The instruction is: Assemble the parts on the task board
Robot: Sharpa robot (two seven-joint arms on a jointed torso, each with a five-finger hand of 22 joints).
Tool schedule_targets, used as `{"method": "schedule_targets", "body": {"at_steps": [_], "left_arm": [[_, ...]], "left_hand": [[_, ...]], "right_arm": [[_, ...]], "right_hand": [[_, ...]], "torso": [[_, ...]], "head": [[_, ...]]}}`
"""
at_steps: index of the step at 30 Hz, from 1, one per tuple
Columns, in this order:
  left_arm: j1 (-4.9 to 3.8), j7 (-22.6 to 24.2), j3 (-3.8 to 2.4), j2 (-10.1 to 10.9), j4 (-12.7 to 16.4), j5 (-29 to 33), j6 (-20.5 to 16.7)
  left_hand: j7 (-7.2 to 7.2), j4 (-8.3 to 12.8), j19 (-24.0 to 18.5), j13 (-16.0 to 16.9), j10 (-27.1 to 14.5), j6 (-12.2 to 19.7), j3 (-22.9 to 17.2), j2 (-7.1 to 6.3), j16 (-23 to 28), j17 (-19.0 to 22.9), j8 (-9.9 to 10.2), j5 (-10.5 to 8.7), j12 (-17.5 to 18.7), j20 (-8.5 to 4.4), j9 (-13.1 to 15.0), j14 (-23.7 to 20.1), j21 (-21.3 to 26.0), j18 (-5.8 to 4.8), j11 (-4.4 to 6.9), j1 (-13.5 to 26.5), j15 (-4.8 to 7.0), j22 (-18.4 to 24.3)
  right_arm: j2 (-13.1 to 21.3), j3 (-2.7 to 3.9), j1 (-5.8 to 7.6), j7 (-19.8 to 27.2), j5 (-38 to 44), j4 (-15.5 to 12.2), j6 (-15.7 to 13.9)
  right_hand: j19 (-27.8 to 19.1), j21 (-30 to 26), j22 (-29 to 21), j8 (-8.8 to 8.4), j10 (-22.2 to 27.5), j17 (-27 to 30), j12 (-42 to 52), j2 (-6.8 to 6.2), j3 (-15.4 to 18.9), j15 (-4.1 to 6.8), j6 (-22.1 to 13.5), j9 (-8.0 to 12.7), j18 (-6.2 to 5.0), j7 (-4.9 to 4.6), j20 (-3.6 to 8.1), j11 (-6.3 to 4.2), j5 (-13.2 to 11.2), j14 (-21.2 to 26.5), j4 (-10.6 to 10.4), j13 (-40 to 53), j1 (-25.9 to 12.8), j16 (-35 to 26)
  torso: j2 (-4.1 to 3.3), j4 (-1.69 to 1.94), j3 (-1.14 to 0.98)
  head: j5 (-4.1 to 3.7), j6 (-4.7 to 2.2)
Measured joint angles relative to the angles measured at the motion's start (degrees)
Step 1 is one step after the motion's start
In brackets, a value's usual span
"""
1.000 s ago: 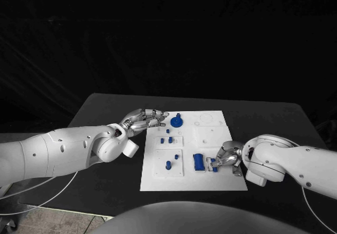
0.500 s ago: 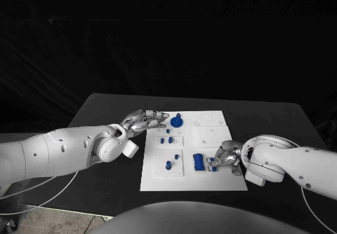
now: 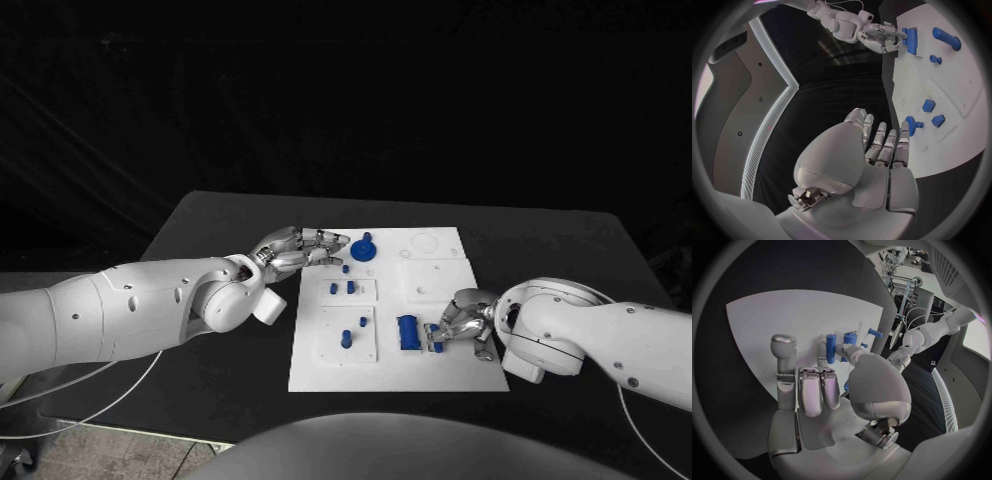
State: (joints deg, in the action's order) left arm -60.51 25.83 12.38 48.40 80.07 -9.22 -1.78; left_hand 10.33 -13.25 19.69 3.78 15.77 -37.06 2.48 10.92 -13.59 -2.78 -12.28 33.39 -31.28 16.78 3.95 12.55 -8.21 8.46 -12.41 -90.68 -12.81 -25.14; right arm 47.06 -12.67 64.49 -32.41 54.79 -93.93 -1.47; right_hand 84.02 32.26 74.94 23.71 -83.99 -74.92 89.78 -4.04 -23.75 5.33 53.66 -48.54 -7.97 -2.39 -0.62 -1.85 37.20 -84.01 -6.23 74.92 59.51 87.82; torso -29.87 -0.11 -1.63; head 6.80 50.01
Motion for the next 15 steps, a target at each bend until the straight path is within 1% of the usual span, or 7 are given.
{"method": "schedule_targets", "body": {"at_steps": [3,6,8,11,13,14,15], "left_arm": [[0.05,-0.2,0.00,0.0,-0.1,0.0,0.2],[0.09,-0.3,0.00,-0.1,-0.1,0.0,0.3],[0.11,-0.4,0.00,-0.1,-0.1,0.0,0.4],[0.12,-0.5,0.00,-0.1,-0.2,0.0,0.5],[0.13,-0.6,0.00,-0.1,-0.2,0.0,0.5],[0.14,-0.6,0.00,-0.1,-0.2,0.0,0.6],[0.14,-0.7,0.00,-0.1,-0.2,0.0,0.6]], "left_hand": [[0.00,0.0,0.0,0.0,0.0,0.0,0.0,0.00,-0.1,0.0,0.0,0.08,0.0,0.00,0.0,0.0,0.0,0.00,0.00,0.0,0.00,0.0],[0.00,0.0,0.0,0.0,0.0,0.0,0.0,0.00,-0.2,0.0,0.0,0.21,0.0,0.00,0.0,0.0,0.0,0.00,0.00,0.0,0.00,0.0],[0.00,0.0,0.0,0.0,0.0,0.0,0.0,0.00,-0.2,0.0,0.0,0.21,0.0,0.00,0.0,0.0,0.0,0.00,0.00,0.0,0.00,0.0],[0.00,0.0,0.0,0.0,0.0,0.0,0.0,0.00,-0.2,0.0,0.0,0.21,0.0,0.00,0.0,0.0,0.0,0.00,0.00,0.0,0.00,0.0],[0.00,0.0,0.0,0.0,0.2,0.0,-0.3,0.00,-0.2,0.0,0.0,0.21,0.0,0.00,0.0,0.2,0.0,0.00,-0.19,0.0,-0.20,0.0],[0.00,0.0,0.0,0.0,0.2,0.0,-0.3,0.00,-0.2,0.0,0.0,0.21,0.0,0.00,0.0,0.2,0.0,0.00,-0.20,0.0,-0.20,0.0],[0.00,0.0,0.0,0.0,0.2,0.0,-0.3,0.00,-0.2,0.0,0.0,0.21,0.0,0.00,0.0,0.2,0.0,0.00,-0.20,0.0,-0.20,0.0]], "right_arm": [[-0.1,0.00,0.00,0.0,0.1,0.1,0.0],[-0.1,0.00,0.00,0.0,0.2,0.2,0.0],[-0.2,0.00,0.00,-0.1,0.4,0.3,0.0],[-0.3,0.01,0.00,-0.1,0.7,0.5,0.0],[-0.4,0.01,-0.01,-0.1,0.8,0.5,0.0],[-0.4,0.01,-0.01,-0.1,0.9,0.5,0.0],[-0.4,0.01,-0.02,-0.1,1.1,0.5,0.0]], "right_hand": [[0.0,0.0,0.0,0.04,0.0,0.0,0.0,0.55,0.0,0.00,-0.1,-0.1,0.00,0.12,0.00,0.00,-1.9,0.0,0.0,0.0,-0.6,0.0],[0.0,0.0,0.0,0.27,0.0,0.0,0.0,0.56,0.7,0.00,-0.2,-0.3,0.00,0.21,0.00,-0.01,-4.2,0.0,-0.7,0.0,-1.2,0.0],[0.0,0.0,0.0,0.49,0.0,0.0,0.0,0.68,1.2,0.00,0.0,-0.3,0.00,0.35,0.00,-0.02,-6.6,0.0,-1.2,0.0,-1.7,0.0],[0.0,0.0,0.0,0.68,0.0,0.0,0.0,0.63,1.8,0.00,-0.4,-0.2,0.00,0.27,0.00,-0.02,-9.9,0.0,-1.8,0.0,-2.4,0.0],[0.0,0.0,0.0,0.68,0.0,0.0,0.0,0.84,2.4,0.00,-0.6,-0.2,0.00,0.23,0.00,-0.02,-13.0,0.0,-2.4,0.0,-3.2,-0.2],[0.0,0.0,0.0,0.68,0.0,0.0,0.0,0.67,2.6,0.00,-0.6,-0.1,0.00,0.23,0.00,-0.02,-14.1,0.0,-2.6,0.0,-3.4,-0.2],[0.0,0.0,0.0,0.68,0.0,0.0,0.0,0.80,3.0,0.00,-0.6,-0.1,0.00,0.23,0.00,-0.02,-15.5,0.0,-3.0,0.0,-3.9,-0.2]], "torso": [[0.01,0.00,0.00],[0.02,-0.01,-0.01],[0.02,-0.01,0.00],[0.02,0.00,0.00],[0.02,0.01,-0.01],[0.02,0.01,-0.01],[0.02,0.01,-0.01]], "head": [[-0.07,0.00],[-0.07,0.00],[-0.05,0.00],[-0.03,0.00],[-0.03,0.00],[0.01,0.00],[0.02,0.00]]}}
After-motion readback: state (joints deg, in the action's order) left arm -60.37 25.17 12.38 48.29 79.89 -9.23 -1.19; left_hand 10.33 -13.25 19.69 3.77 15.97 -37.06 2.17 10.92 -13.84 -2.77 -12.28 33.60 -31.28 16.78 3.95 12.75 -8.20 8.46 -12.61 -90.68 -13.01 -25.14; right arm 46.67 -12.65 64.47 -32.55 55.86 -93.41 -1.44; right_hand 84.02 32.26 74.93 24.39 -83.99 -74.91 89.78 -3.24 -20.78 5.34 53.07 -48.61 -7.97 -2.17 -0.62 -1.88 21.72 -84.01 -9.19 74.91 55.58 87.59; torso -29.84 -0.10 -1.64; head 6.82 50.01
